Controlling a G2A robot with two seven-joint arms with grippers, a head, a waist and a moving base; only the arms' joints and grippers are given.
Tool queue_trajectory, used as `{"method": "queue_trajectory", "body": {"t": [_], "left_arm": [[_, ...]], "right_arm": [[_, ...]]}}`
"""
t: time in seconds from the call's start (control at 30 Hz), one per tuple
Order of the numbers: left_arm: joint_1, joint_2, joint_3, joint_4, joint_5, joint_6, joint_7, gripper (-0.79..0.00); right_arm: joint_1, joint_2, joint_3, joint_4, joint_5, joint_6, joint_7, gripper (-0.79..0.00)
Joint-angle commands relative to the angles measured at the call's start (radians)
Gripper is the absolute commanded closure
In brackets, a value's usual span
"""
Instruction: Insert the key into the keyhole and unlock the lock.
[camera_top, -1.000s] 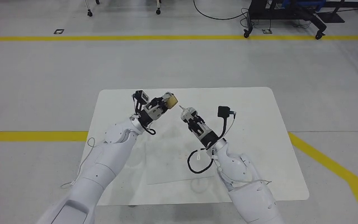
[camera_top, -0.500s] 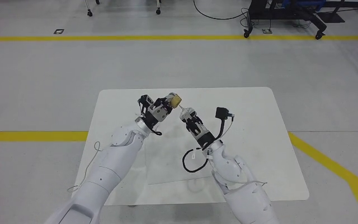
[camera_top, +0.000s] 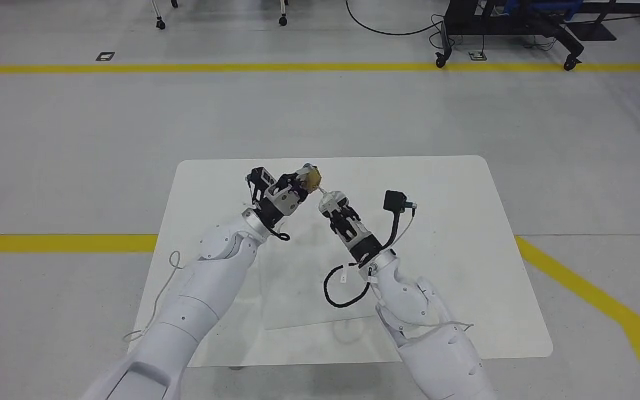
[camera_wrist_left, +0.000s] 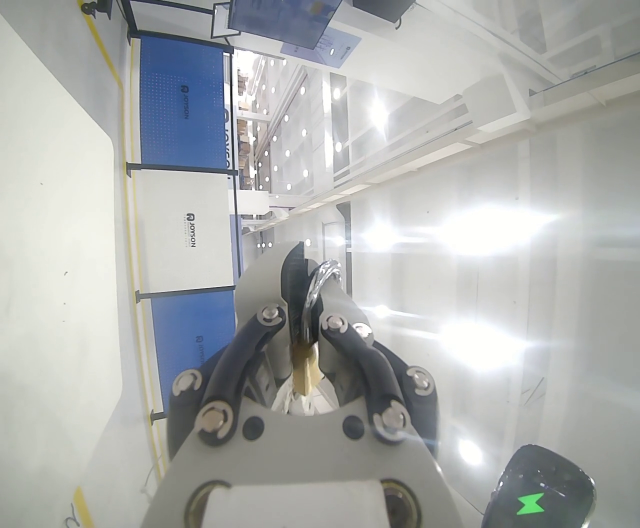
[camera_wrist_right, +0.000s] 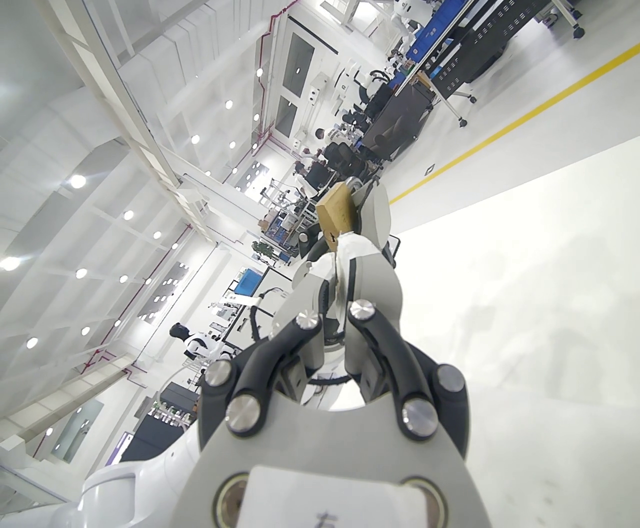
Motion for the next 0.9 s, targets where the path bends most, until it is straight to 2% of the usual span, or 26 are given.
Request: {"method": "queue_trajectory", "body": {"t": [0.0,0.87], "left_arm": [[0.000,-0.004,-0.001,0.006,0.000,-0.002,0.001,0.000],[-0.024,-0.037,-0.025,0.065,0.035,-0.041,-0.026,0.000]], "right_arm": [[-0.001,-0.001,0.000,-0.001,-0.001,-0.001,-0.005,0.000],[0.034,-0.022,-0.004,0.055,0.020,0.024,-0.011,0.000]]}}
